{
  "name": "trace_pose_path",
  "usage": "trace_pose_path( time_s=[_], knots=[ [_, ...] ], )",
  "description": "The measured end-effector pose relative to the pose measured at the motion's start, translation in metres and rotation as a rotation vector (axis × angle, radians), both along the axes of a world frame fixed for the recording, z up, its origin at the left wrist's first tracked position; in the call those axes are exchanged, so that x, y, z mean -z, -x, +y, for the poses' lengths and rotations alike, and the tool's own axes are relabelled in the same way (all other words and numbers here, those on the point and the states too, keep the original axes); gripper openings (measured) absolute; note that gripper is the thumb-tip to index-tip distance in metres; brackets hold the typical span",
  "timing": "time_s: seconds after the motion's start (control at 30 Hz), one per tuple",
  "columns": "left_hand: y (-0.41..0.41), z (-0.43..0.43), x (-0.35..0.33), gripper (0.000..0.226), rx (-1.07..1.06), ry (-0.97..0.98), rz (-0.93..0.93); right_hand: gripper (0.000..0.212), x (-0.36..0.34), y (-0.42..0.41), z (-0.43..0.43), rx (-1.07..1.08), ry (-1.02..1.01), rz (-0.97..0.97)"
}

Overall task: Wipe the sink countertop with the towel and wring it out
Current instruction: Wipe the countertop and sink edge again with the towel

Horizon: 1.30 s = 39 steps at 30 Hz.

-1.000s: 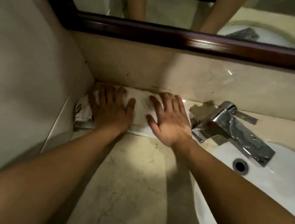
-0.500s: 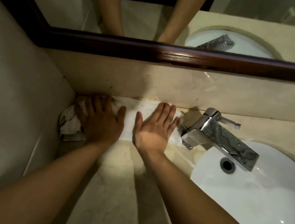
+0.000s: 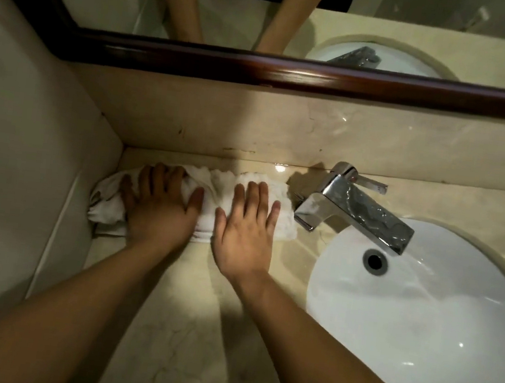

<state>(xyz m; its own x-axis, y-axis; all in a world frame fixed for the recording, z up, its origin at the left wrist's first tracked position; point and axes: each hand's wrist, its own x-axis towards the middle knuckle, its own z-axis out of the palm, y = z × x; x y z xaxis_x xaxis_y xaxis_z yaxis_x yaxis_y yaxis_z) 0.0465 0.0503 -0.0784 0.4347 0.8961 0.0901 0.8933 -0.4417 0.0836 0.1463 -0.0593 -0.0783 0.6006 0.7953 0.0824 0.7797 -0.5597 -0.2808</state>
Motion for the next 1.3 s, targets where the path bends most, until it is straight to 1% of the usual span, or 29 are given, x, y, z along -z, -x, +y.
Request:
trace_pose_path(
  time_s=[0.1,0.17,0.37,0.47,0.57,0.7,0.87,1.0,1.1,1.13,1.2,1.3],
  knots=[
    [0.015,-0.022,-0.007,0.063,0.014,-0.022,0.034,0.059,0.000,0.009,-0.024,-0.043,-0.026,0.008],
    [0.024,-0.041,-0.012,0.064,-0.005,0.002,0.067,0.060,-0.004,0.014,-0.043,-0.059,-0.025,0.034],
    [0.064,-0.115,-0.018,0.063,-0.005,0.101,0.101,0.066,-0.019,0.041,-0.113,-0.107,0.076,0.062],
    [0.083,-0.140,-0.020,0.063,-0.007,0.118,0.133,0.064,-0.027,0.051,-0.132,-0.103,0.095,0.049],
    [0.095,-0.160,-0.022,0.062,-0.013,0.124,0.143,0.060,-0.025,0.059,-0.147,-0.137,0.087,0.025],
    [0.102,-0.180,-0.022,0.061,0.003,0.137,0.140,0.058,-0.026,0.062,-0.181,-0.173,0.049,0.074],
    [0.111,-0.213,-0.027,0.063,0.098,0.175,0.157,0.057,-0.026,0.071,-0.227,-0.107,0.076,0.108],
    [0.110,-0.246,-0.027,0.062,0.147,0.199,0.167,0.054,-0.021,0.081,-0.271,-0.047,-0.022,0.122],
    [0.102,-0.269,-0.027,0.065,0.205,0.237,0.159,0.050,-0.013,0.083,-0.304,0.027,-0.038,0.109],
    [0.098,-0.278,-0.028,0.067,0.239,0.251,0.150,0.050,-0.010,0.081,-0.317,0.038,-0.051,0.105],
    [0.088,-0.299,-0.030,0.063,0.300,0.254,0.129,0.050,-0.006,0.074,-0.345,0.054,-0.091,0.091],
    [0.070,-0.329,-0.032,0.063,0.372,0.284,0.122,0.045,-0.007,0.058,-0.381,0.074,-0.127,0.090]
  ],
)
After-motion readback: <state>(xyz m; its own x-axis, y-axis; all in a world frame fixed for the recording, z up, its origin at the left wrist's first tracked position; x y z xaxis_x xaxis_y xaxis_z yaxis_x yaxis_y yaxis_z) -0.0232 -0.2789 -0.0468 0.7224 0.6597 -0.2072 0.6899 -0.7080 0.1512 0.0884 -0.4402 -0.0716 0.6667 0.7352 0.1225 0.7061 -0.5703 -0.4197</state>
